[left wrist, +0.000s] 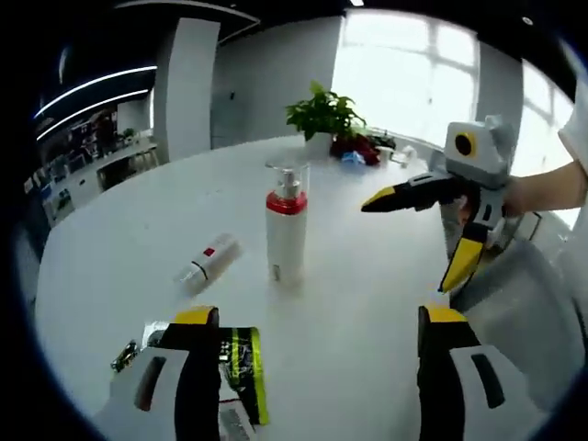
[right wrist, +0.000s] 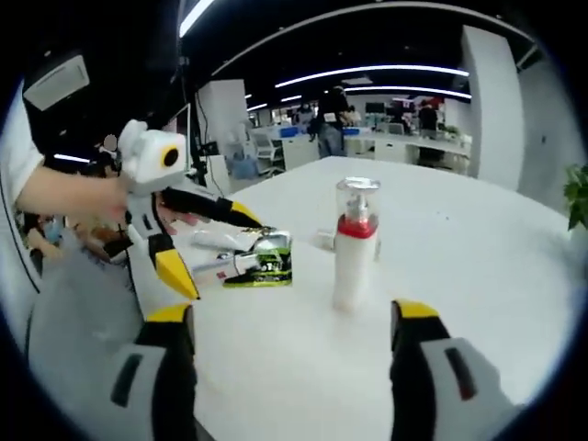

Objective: Arrange the skincare products in the storage area until every visible bottle or jar stands upright without overlapping.

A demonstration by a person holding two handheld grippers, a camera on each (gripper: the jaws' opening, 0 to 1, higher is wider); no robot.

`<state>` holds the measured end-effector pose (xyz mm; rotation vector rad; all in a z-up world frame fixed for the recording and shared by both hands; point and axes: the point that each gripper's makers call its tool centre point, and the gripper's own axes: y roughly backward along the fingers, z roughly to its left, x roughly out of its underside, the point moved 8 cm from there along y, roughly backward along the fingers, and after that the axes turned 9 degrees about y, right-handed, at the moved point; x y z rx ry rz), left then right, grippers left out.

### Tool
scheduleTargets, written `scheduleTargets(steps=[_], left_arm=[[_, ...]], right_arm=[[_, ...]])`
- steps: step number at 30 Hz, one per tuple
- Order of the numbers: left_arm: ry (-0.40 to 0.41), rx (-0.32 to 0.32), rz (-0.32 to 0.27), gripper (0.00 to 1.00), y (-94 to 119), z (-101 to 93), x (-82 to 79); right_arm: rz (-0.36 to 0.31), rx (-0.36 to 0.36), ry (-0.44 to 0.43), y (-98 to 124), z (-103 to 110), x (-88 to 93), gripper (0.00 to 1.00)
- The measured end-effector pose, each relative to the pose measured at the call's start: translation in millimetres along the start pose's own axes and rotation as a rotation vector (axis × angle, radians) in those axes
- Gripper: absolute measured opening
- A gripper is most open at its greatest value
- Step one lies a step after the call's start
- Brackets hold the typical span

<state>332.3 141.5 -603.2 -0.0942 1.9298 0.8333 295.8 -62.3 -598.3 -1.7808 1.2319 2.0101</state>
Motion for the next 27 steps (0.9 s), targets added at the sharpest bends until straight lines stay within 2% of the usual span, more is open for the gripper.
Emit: scheduleTargets(steps=[12,27], left_arm=[[0.071,-0.048,-0.048,0.93,33.9,-17.3,17.4],[0.156,-0.139,-0.098,0.97,72.4,-22.4,37.9]], right_arm=[[-0.004,-0.003,-0.010,16.2,16.1,3.4,0.91],[-0.009,0.012,-0.062,31.4,27.4,9.4,0.95]])
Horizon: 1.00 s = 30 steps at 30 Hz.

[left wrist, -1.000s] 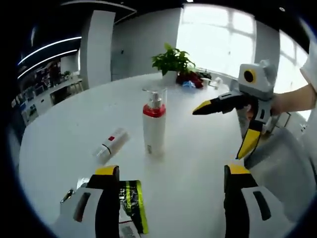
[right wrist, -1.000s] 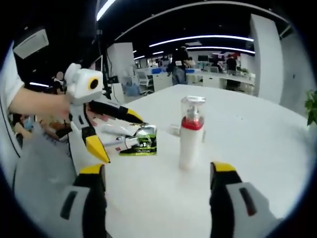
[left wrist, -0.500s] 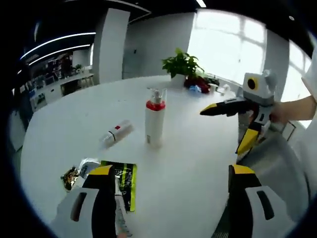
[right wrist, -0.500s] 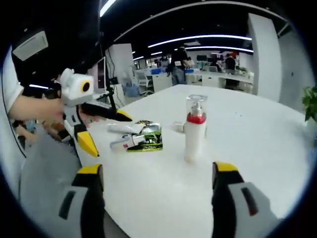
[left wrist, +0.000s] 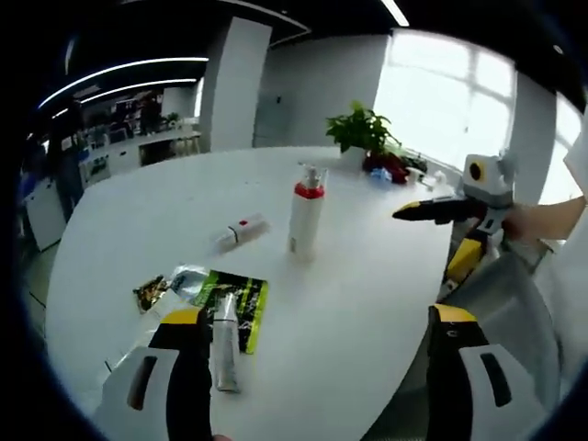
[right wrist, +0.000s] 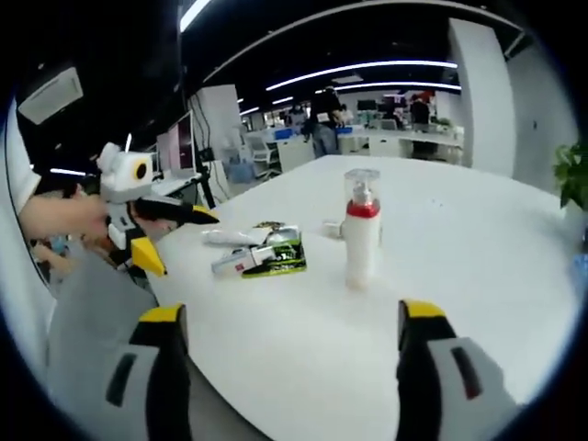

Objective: Arrange the skincare products in the storage area until every visible bottle or jar stands upright without overlapping.

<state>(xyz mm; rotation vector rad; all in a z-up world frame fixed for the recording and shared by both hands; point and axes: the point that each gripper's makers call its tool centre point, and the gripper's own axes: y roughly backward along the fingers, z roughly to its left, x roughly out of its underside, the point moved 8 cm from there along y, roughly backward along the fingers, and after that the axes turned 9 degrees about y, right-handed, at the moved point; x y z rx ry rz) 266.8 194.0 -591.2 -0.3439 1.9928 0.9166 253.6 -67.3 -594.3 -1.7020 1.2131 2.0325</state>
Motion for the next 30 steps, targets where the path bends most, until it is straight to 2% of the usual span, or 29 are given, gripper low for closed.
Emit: scheduleTargets(steps=[9,20,30], left_arm=[[0.044,-0.045,-0.036,0.97,21.1,2.2,6.1],[0.088,-0.090,-0.041,0.97,47.4,3.7,26.2],[0.104,-0.126,-0.034,0.97,53.8,14.4,30.8]], right_arm=[[-0.010,0.014,-0.036,6.6,9.5,0.9,0.96],[0.012,0.020,-0.051,6.8,20.7,10.5,0.96],[0.020,0.023,-0.052,5.8,20.1,11.6,0.96]])
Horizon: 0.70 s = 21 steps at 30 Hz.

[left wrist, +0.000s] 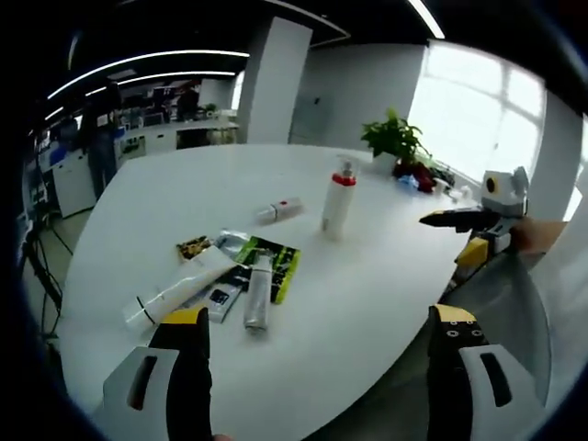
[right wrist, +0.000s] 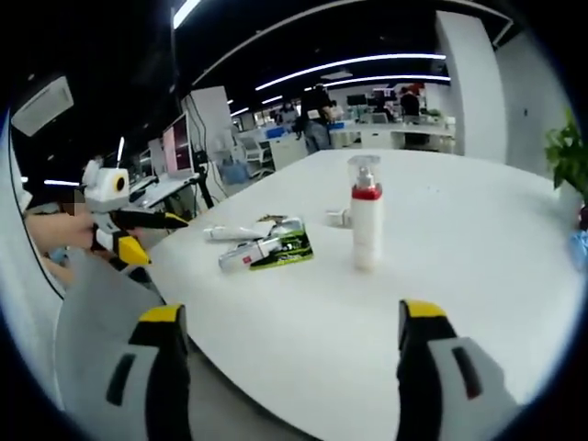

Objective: Arrange the skincare products in the storage area until every visible bottle or jar stands upright without overlapping.

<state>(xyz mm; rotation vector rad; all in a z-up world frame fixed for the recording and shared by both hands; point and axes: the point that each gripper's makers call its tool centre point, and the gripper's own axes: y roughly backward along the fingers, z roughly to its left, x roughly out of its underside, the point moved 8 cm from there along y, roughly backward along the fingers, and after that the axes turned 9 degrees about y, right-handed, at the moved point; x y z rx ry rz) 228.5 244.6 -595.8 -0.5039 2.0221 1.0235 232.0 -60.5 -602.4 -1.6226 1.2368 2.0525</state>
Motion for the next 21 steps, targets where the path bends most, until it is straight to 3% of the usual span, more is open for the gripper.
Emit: scheduleTargets(steps=[6,21], left_arm=[[-0.014,-0.021,0.011,0.97,-1.8,10.2,-4.6],[-0.084,-0.095,0.139,0.93,-20.0,62.9,-18.2]], right_arm=[[-0.001,0.015,-0.021,0.8,-3.2,1.6,0.96],[-0.004,0.053,-0.059,2.1,-10.0,3.9,0.95]])
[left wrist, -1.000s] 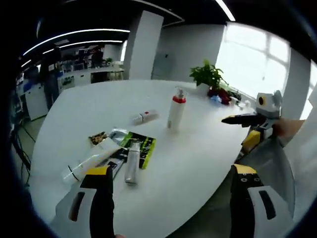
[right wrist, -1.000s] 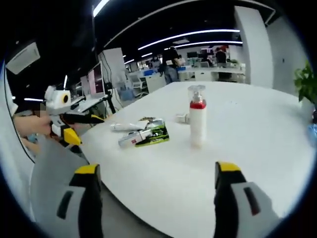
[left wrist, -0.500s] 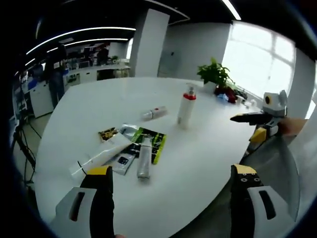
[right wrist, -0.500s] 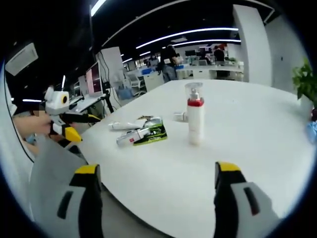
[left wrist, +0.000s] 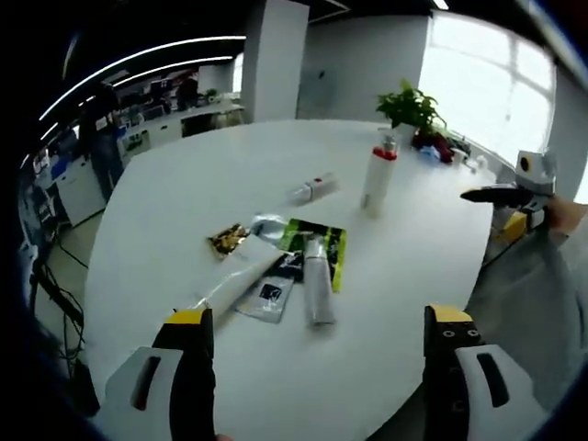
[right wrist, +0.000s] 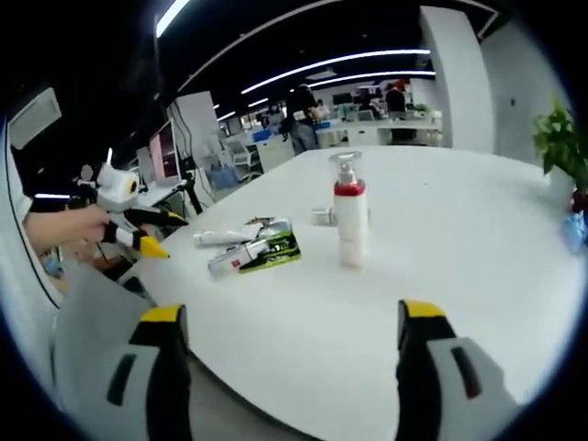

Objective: Arrange the skincare products in the storage area until every visible bottle or jar stands upright without overlapping.

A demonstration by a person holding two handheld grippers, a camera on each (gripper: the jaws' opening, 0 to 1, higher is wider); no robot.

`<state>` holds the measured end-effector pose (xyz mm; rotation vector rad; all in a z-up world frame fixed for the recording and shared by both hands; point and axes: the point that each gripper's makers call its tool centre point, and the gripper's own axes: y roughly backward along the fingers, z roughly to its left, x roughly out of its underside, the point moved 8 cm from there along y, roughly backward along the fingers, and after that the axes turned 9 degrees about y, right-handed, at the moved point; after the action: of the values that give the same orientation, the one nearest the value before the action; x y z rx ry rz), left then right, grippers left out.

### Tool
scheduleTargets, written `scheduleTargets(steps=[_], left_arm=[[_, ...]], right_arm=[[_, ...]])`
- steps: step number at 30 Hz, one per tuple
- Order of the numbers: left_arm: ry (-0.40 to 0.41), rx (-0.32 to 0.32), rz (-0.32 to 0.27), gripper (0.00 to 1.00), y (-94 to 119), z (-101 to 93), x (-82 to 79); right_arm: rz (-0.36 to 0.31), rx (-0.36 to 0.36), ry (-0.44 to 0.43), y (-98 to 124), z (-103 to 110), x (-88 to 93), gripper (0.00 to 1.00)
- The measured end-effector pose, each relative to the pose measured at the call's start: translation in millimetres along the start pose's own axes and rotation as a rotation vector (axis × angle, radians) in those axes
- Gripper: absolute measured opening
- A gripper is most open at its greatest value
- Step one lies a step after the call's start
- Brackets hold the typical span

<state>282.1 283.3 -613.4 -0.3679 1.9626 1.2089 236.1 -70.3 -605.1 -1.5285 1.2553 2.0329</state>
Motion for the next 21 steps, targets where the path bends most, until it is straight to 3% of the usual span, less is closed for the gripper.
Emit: scheduleTargets(steps=[10,21], left_arm=[[-0.059,-0.004,0.138,0.91,-23.6,38.9,-10.1],[-0.117,-0.027,0.241,0.81,-44.7,68.8,-19.8]], right_arm=[[0.006,0.030,-0.029,0.2,-5.5,2.0,0.94],[0.015,0.054,-0.062,0.4,-9.1,3.7,0.93]])
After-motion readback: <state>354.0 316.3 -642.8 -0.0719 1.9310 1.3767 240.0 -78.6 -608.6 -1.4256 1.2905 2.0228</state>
